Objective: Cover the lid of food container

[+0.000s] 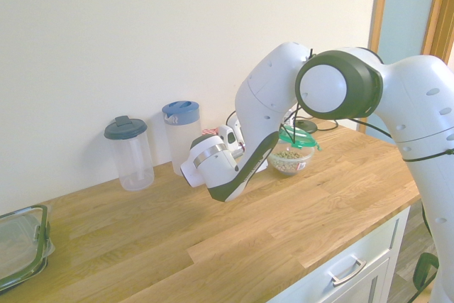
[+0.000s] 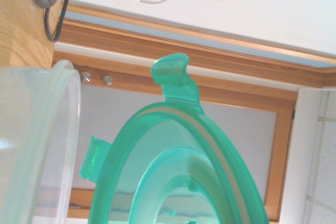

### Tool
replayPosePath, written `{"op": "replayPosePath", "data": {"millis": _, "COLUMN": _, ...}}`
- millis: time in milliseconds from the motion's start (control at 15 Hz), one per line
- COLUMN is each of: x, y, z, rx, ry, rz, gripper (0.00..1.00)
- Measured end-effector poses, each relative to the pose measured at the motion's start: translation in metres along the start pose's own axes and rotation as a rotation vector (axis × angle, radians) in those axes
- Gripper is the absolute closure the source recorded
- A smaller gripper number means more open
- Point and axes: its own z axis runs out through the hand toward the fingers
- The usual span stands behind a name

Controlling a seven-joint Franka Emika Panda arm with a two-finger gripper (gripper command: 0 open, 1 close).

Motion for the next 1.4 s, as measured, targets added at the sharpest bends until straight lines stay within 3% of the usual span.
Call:
{"op": "replayPosePath", "data": {"millis": 533, "x": 0.001, "y": -0.013, "z": -0.005, "rx": 0.005, "ry": -0.005, "rz": -0.002, "gripper": 1.00}}
{"op": "replayPosePath", "data": {"millis": 600, "x": 0.001, "y": -0.014, "z": -0.006, "rx": 0.005, "ry": -0.005, "rz": -0.002, "gripper": 0.00}}
{"op": "replayPosePath", "data": {"millis": 1400, "x": -0.002, "y": -0.021, "z": -0.017, "rx": 0.075, "ry": -0.012, "rz": -0.013, "gripper": 0.00}}
